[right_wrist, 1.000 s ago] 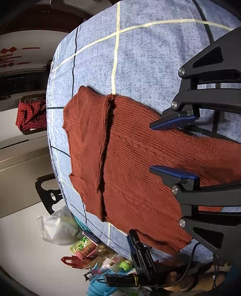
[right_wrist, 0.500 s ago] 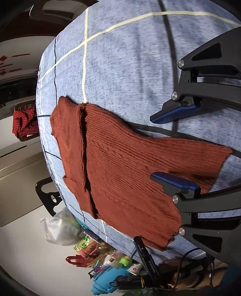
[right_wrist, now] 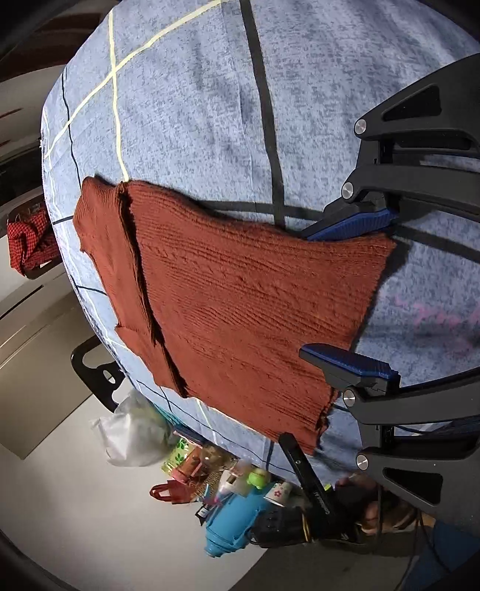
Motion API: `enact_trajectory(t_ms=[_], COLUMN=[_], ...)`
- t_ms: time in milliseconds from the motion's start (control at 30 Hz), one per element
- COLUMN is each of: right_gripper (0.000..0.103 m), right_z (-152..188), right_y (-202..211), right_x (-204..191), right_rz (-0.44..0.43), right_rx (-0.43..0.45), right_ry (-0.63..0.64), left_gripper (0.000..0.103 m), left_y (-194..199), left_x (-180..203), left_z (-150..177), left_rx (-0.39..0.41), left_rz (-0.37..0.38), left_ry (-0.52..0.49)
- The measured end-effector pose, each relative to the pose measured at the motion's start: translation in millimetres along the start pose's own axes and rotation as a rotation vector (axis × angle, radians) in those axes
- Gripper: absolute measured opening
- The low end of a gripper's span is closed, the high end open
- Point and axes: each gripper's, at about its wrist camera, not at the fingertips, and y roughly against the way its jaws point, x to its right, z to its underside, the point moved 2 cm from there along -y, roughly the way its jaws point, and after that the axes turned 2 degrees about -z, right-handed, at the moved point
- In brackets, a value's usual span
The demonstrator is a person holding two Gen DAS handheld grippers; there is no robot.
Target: Fold small clothes
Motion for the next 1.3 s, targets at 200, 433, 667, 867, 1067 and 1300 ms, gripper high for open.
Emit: enact_trajectory(t_ms=[200, 433, 667, 867, 1067, 1300], right_gripper=[0.055, 0.029, 0.009, 0.008, 0.007, 0.006], right_z=[-8.0, -1.9, -3.0, -8.0, -20.2, -16.1], right_y=[-6.3, -2.1, -7.8, 15.1, 58.7, 75.7], right_x=[4.3, 8.8, 13.9, 8.6, -2.9, -15.0], right_rz=[-0.044, -0.015, -0.051, -0.135, -0.218, -0.218], right_rx=[0.000, -0.010, -0.004, 0.056, 0.152, 0.169], right_ry=[-0.066, -0.054, -0.071, -0.065, -0.050, -0.019], left_gripper=[0.058, 0.045, 0.011, 0.008, 0.008, 0.008], left_y=[-7.1, -2.5, -8.8, 14.7, 55.7, 77.9], left_x=[4.8, -0.3, -3.7, -12.8, -10.5, -8.1], left_z=[-5.2, 2.2, -3.7, -11.0, -21.5, -26.8], left_rx=[0.006, 0.008, -0.024, 0.035, 0.129, 0.178], left_rz=[0.014, 0.016, -0.017, 0.085, 0.175, 0.197], left_ry=[-0.003, 0.018, 0.015, 0.065, 0.076, 0.055])
